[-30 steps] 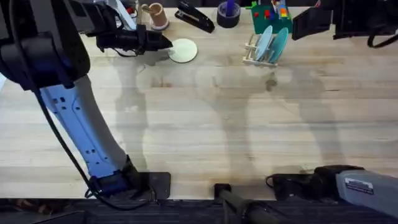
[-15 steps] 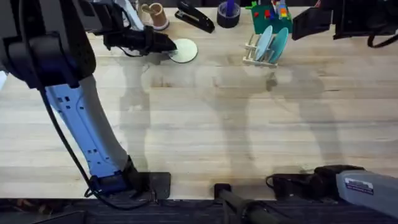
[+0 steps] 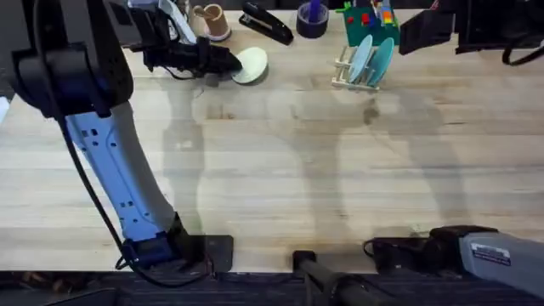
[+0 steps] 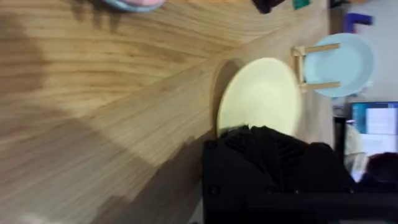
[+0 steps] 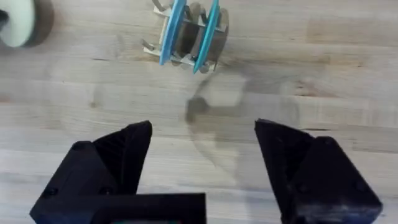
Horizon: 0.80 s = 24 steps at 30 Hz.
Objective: Pick up the plates from the table one by one and place each into a slot on the dish rack.
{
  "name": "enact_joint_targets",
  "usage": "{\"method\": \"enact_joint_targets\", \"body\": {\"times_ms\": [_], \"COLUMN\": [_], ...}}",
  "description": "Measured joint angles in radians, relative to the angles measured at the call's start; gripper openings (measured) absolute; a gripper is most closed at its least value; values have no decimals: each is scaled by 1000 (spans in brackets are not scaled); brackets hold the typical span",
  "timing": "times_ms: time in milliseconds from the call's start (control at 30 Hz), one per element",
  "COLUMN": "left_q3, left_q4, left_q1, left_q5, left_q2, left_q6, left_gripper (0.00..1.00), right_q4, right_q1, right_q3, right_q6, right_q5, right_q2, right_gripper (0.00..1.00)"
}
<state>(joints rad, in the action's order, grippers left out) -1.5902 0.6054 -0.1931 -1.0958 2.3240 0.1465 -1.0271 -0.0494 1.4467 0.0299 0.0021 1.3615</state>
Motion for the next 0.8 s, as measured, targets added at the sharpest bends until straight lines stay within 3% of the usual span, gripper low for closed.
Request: {"method": "enact_joint_targets", "body": {"times_ms": [500, 800], "left_q3": [-8, -11], "left_q4": [0, 19], "left_q1": [-4, -4], "left_q5": [-34, -23], "left_q2": [12, 12], "left_q6": [-8, -9], "left_gripper": [38, 38], "right_q4": [0, -29], "right_q1": [-2, -78], "right_q3": [0, 0], "right_q6": [0, 4], "right_q5": [0, 80], "right_q2": [0, 0], "right_gripper": [995, 993]}}
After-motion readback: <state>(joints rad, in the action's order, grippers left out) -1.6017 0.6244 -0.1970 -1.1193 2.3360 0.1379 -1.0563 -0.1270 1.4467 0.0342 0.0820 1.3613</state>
